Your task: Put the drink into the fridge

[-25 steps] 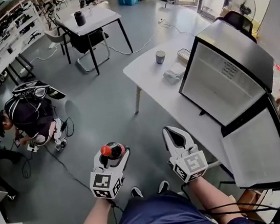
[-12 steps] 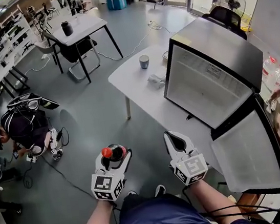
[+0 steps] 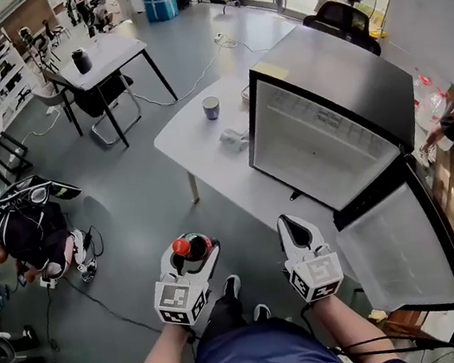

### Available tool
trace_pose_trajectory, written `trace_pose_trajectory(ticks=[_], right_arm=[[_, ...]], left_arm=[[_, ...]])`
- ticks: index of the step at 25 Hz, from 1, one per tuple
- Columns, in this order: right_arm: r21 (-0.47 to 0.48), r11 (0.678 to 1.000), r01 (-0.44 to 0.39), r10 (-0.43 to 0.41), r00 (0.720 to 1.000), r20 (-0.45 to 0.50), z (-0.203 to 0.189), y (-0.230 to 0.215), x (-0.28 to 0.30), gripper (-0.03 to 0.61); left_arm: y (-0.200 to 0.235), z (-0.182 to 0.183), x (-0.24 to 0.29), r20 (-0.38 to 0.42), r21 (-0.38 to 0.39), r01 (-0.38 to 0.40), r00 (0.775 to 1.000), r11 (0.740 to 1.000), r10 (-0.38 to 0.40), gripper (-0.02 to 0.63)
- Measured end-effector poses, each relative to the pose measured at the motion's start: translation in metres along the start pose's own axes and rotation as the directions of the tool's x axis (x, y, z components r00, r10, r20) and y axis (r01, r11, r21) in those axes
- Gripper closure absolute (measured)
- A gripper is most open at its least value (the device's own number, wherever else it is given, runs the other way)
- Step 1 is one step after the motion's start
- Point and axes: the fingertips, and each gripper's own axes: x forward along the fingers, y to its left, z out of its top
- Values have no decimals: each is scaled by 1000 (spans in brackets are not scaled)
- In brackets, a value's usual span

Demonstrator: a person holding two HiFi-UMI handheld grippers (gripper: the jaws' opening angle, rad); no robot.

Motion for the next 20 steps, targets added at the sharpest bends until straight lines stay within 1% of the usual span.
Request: trace_pose_trajectory(ticks=[4,8,14,17,20], right_arm=[[8,997,82,-82,997,-8,1,-19,9,572],[14,985,173,-173,985,-8,7,-38,18,572],[29,954,299,-299,954,-10,12,-64,23,572],[23,930,367,-367,930,-17,11,-73,20,572],[18,910,413,-413,910,-18,12,-79,20,572]], left_arm=[[4,3,36,-28,37,82,996,996,-81,302],[6,15,74,-35,68,179,984,981,-177,302],[-3,22,123,-48,98,316,949,944,-313,302],[-10,21,143,-71,104,385,922,917,-380,302],[-14,26,161,-98,121,429,902,895,-419,302]])
